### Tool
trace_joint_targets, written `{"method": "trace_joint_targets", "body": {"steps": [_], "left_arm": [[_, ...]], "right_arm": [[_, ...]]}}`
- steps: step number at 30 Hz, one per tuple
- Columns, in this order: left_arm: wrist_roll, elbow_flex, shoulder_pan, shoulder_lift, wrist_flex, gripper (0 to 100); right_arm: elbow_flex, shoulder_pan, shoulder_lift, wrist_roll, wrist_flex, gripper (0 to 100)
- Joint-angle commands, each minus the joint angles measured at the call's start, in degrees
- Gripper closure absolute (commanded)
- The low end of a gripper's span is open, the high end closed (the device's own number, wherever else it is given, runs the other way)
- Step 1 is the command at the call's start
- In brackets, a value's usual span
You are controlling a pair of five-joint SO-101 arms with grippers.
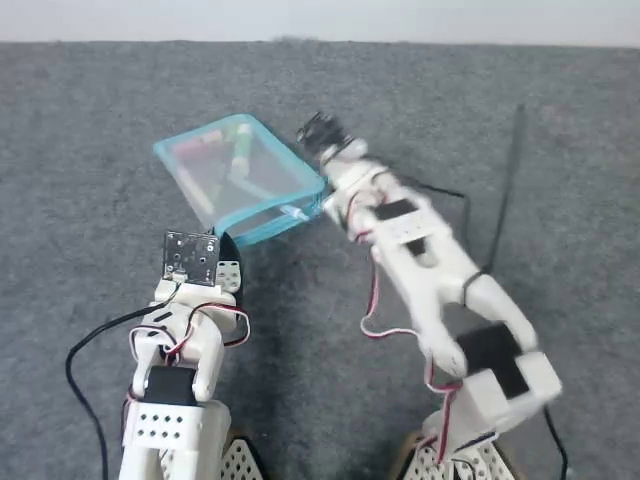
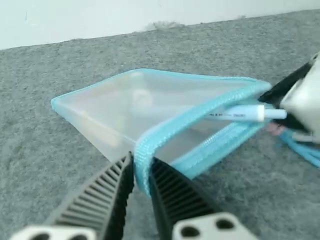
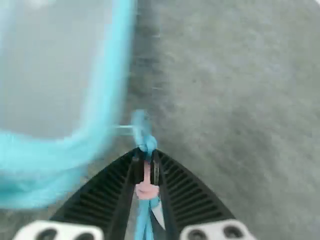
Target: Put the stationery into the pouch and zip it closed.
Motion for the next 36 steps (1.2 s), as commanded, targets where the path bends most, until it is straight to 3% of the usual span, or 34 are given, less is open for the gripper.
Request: {"method": "trace_joint_targets", "body": {"steps": [1, 8, 12, 16, 21, 36], "left_arm": [[0.70, -4.97, -1.58, -1.14, -0.53, 99], [0.97, -10.68, -12.57, -1.14, -0.53, 99], [1.05, -11.38, -11.60, -1.14, -0.18, 99], [1.05, -11.56, -7.38, -1.14, 2.02, 99], [1.05, -11.82, -6.95, -1.14, 3.52, 99], [1.05, -11.65, -6.59, -1.14, 3.52, 99]], "right_arm": [[-4.13, 2.24, -18.15, -2.20, 12.00, 99.2], [16.44, -1.98, -54.90, -1.93, 13.23, 99.2], [33.23, -6.20, -59.91, 2.46, 11.03, 99.0], [43.43, -7.87, -54.55, 3.08, -4.00, 97.5], [43.96, -10.15, -42.07, 3.08, -16.92, 82.5], [1.76, -10.59, 8.75, 3.08, -17.36, 83.2]]}}
